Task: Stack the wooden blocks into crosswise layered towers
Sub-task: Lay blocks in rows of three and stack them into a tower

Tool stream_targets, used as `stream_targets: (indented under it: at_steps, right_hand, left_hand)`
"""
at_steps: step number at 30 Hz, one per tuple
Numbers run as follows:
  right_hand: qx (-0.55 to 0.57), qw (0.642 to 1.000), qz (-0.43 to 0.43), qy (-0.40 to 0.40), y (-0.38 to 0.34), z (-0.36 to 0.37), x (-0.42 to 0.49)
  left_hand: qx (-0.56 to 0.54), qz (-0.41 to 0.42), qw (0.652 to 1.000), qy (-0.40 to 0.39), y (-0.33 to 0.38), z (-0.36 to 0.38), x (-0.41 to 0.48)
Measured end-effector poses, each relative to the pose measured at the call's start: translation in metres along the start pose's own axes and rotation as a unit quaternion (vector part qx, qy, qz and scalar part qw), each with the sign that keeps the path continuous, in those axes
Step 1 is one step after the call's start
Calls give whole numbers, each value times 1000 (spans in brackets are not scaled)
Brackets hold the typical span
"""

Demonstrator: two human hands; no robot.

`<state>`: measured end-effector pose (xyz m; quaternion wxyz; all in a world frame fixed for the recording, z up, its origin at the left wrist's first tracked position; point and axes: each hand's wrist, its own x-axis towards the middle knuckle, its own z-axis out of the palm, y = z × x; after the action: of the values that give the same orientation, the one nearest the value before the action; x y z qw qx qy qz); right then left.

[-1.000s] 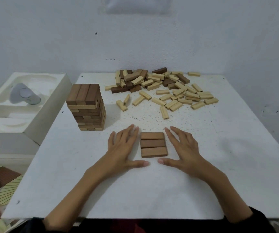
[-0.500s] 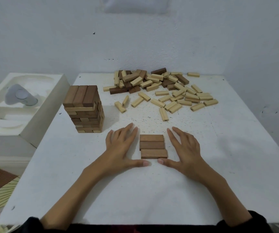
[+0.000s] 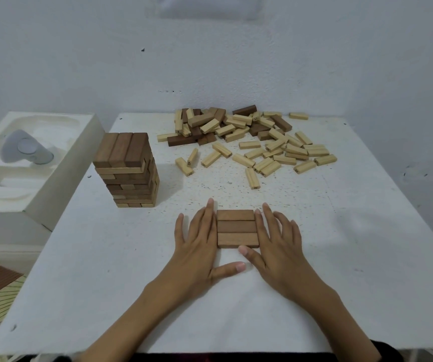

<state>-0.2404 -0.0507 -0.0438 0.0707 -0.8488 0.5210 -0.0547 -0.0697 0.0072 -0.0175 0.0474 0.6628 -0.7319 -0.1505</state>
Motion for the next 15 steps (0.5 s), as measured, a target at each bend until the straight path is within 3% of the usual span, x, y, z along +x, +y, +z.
stream_targets:
  at_steps: [4,8,15]
  right_hand:
    - [4,999,-36,-8,5,-1,2]
    - [35,995,-42,-79,19,-21,3]
    - [146,983,-76,-80,30,-31,19]
  left_hand:
    - [-4,3,1000,-13,-6,-1,2]
    - [-49,-9,999,-15,-21,-5,6]
    - [-160,26,985,52,-35,-15,20]
